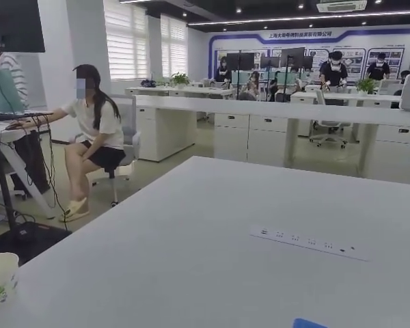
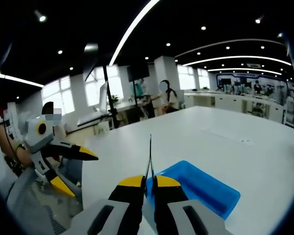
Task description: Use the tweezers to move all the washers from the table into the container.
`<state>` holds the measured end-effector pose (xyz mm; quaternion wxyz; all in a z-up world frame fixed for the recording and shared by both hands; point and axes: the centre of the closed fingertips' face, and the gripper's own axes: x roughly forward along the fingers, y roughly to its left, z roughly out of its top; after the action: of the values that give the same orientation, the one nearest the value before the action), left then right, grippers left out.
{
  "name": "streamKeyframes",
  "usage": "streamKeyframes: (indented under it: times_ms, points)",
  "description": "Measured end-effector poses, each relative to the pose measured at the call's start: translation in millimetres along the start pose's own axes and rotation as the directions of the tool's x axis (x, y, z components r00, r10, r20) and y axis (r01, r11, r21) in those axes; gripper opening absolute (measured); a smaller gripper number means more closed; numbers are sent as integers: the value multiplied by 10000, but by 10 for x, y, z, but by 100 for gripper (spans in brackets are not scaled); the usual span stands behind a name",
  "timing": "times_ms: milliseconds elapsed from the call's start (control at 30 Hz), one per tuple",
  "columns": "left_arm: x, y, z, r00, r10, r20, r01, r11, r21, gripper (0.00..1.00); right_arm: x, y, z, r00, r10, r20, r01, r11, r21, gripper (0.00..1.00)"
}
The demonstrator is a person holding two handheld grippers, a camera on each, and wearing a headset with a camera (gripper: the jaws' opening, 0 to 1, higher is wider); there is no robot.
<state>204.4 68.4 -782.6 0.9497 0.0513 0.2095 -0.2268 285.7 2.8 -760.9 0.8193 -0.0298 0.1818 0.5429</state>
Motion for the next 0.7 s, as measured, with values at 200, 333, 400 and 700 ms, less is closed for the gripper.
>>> streamKeyframes:
  times_ms: [200,333,400,700]
  points:
    - [-3,-3,4,10000,-1,25,1,10000,1,66,-10,105,-180,9992,215,-324,-208,9995,226,4]
    - [-3,-9,2,10000,-29,14,29,10000,13,66,8,187,-360,9956,470,-807,-445,9985,326,4]
    - [-4,-6,3,10000,-21,18,21,10000,-1,66,16,210,-440,9938,526,-984,-486,9979,425,4]
    - [-3,0,3,10000,-23,4,23,10000,14,66,6,253,-668,9857,674,-1543,-537,9943,917,4]
